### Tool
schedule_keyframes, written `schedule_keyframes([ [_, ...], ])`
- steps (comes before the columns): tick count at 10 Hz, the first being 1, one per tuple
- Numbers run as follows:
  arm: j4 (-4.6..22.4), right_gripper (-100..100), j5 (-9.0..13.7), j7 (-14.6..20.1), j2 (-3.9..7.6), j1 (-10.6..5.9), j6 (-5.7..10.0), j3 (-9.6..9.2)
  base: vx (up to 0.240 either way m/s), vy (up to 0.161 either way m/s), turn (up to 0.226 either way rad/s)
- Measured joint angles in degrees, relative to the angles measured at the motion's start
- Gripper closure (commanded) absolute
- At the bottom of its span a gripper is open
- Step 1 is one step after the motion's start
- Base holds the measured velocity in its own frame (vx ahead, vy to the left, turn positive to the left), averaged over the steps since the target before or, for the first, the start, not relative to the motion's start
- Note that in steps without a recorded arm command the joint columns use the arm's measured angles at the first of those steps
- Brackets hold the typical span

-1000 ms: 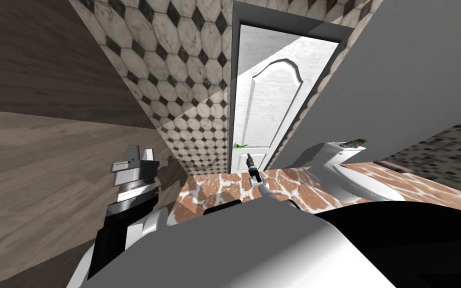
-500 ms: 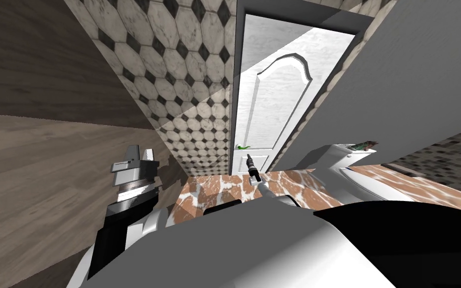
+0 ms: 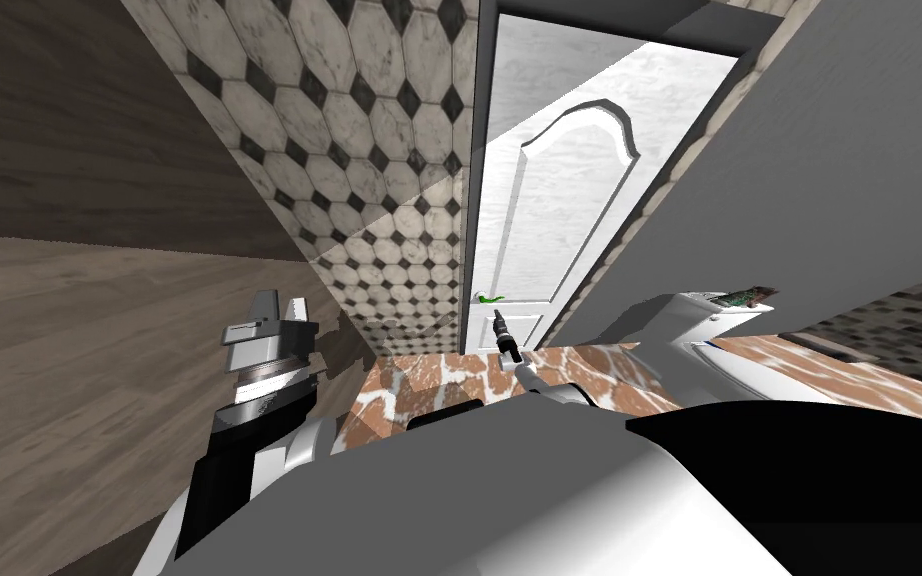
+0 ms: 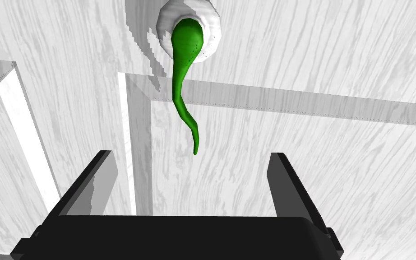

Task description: Pull the door open

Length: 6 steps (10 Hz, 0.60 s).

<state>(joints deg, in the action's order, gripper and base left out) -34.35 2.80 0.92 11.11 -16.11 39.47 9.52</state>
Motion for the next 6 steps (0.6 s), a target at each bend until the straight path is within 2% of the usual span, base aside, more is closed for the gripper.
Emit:
schedule_keyframes([
  [1,1.52,-100,-0.02,-0.07,0.11,-0.73,0.19,0.18,0.043,-0.005,0.006],
  [2,1.72,-100,-0.02,-0.10,0.12,-0.82,0.26,0.20,0.145,0.014,0.132],
  [3,1.56,-100,0.14,0.55,1.04,-0.17,0.32,0.33,0.225,0.035,0.179],
  [4,2.85,-100,0.40,1.22,1.94,-0.21,1.06,0.68,0.228,0.031,0.174],
  [5,0.93,-100,0.57,2.15,2.91,1.65,0.78,0.80,0.138,0.020,0.027],
  [6,1.70,-100,0.70,2.59,3.33,1.52,1.09,0.96,0.132,0.029,0.131],
])
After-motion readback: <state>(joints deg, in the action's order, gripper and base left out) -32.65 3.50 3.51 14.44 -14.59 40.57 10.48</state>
